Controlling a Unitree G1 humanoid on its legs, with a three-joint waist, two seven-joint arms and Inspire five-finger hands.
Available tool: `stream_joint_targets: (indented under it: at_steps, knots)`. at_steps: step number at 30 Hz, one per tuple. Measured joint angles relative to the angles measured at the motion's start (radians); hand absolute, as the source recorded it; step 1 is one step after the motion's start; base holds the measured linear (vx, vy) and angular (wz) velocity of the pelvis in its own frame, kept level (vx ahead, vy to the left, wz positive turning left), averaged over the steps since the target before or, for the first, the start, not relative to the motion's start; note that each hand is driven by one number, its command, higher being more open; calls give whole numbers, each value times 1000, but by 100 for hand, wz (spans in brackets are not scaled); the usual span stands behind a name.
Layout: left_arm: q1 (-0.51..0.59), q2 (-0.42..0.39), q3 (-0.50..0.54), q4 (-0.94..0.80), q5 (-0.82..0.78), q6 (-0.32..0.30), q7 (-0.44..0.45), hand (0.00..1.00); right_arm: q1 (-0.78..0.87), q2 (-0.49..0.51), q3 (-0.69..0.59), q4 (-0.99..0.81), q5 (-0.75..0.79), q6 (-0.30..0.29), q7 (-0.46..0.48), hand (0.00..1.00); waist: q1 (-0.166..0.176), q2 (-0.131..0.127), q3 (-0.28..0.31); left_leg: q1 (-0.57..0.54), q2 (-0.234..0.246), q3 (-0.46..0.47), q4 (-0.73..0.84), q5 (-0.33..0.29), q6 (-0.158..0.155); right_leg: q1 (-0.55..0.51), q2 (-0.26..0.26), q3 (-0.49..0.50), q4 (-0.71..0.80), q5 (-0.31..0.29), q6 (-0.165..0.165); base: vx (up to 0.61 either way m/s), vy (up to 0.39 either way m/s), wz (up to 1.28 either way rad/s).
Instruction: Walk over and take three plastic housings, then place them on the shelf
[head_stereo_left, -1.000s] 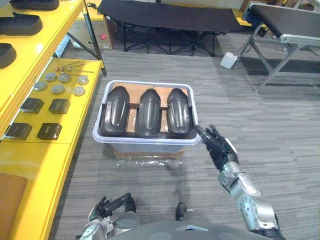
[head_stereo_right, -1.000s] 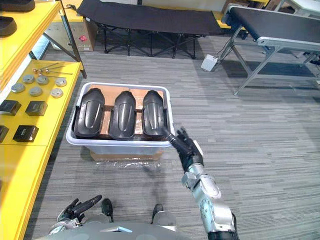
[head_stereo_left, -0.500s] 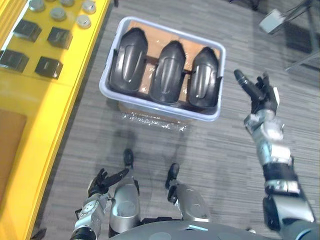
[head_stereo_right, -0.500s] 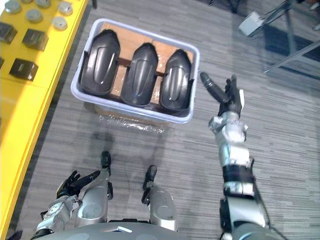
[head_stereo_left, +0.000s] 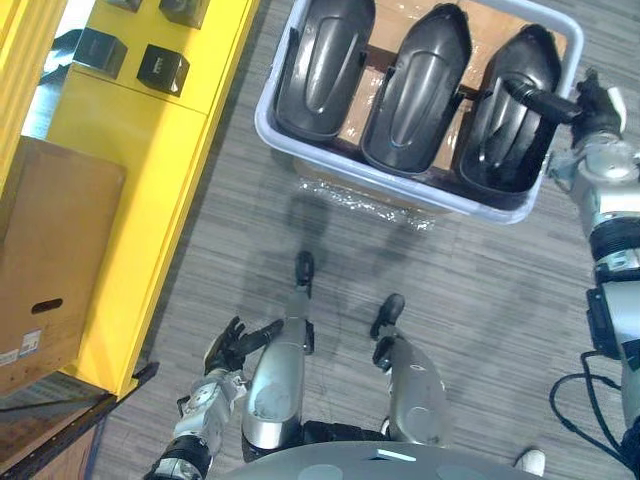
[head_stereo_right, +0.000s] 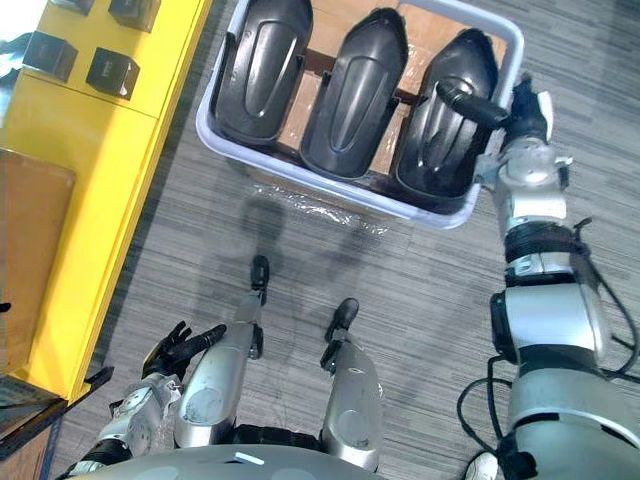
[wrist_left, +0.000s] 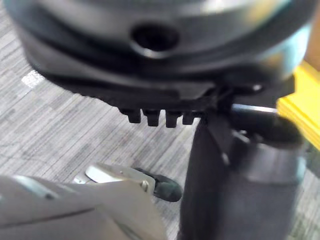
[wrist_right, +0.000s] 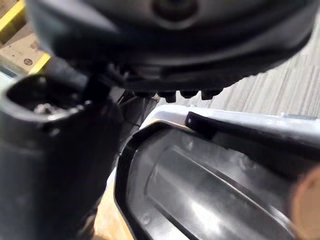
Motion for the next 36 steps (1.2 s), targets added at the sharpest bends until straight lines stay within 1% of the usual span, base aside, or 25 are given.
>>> stream_joint_targets:
  at_steps: [2,4,6,7,9,12,14,19,24,26,27,29,30,34,36]
  knots:
    - [-4,2,-10,0,-4,-2,1,100,-24,-9,8,40,-17,19,-6,100,3,2,1,-3,1,-7,7,3,2,0,1,-3,3,-3,-3,1,-36,6]
    - [-6,5,-24,-3,-17,-10,1,100,-32,-10,16,56,-40,35,-19,100,4,7,2,-23,2,-11,47,-7,2,0,0,-5,6,-4,-5,-9,-40,4]
    - [-8,4,-51,-10,-44,-21,2,100,-57,-18,36,81,-99,75,-38,100,7,26,6,-42,4,-14,64,-14,-2,-17,-1,-8,21,-9,-9,-33,-41,2]
    - [-11,3,-59,-10,-45,-21,3,100,-58,-24,37,82,-104,87,-43,100,7,34,7,-45,5,-17,64,-13,-2,-20,-1,-9,25,-10,-10,-45,-40,4]
    - [-26,-4,-79,-11,-46,-21,6,100,-61,-55,37,104,-109,123,-71,100,21,58,12,-58,6,-20,64,-10,-5,-40,-2,-10,43,-15,-12,-46,-36,3]
    - [-26,-2,-90,-12,-66,-22,12,100,-61,-55,36,132,-131,163,-91,100,19,62,12,-65,7,-19,64,-2,-2,-55,-4,-8,57,-17,-14,-35,-38,-3]
    - [-26,-2,-94,-11,-80,-21,12,100,-60,-60,35,146,-132,173,-97,100,19,62,12,-66,7,-15,64,0,0,-62,-6,-3,64,-18,-16,-10,-32,-5]
    - [-26,-4,-104,-12,-117,-21,5,100,-63,-70,35,159,-134,176,-99,100,18,70,12,-70,5,-11,63,0,-2,-73,-11,0,75,-21,-16,-4,-17,-1]
    - [-27,-27,-119,-18,-158,-29,4,100,-88,-98,33,201,-135,170,-116,100,24,115,16,-107,-6,-28,61,14,-4,-123,-31,-10,125,-39,-13,-7,-21,10]
    - [-26,-28,-132,-18,-157,-44,8,100,-88,-99,32,211,-135,166,-119,100,25,124,15,-119,-8,-39,62,18,-5,-136,-36,-17,143,-50,-15,-4,-39,16]
    - [-26,-29,-133,-19,-157,-48,10,100,-88,-100,29,212,-135,158,-122,0,26,126,15,-124,-8,-43,62,20,-7,-142,-37,-20,152,-53,-16,-2,-51,16]
    - [-26,-28,-133,-19,-157,-48,16,100,-88,-106,30,212,-153,136,-122,0,28,126,15,-130,-9,-51,62,23,-9,-150,-42,-26,165,-65,-18,-2,-39,13]
    - [-26,-28,-133,-19,-157,-51,16,100,-89,-115,38,212,-176,116,-122,0,30,126,15,-133,-10,-57,63,24,-11,-156,-46,-29,178,-74,-21,-5,-29,11]
    - [-26,-28,-132,-23,-157,-67,15,100,-91,-122,77,200,-212,82,-121,0,44,126,15,-137,-6,-62,64,26,-14,-163,-46,-31,194,-85,-28,-3,-43,4]
    - [-26,-28,-132,-26,-157,-67,15,100,-95,-123,87,186,-213,83,-127,0,48,126,15,-140,-4,-62,64,27,-16,-169,-46,-31,199,-88,-30,-4,-41,0]
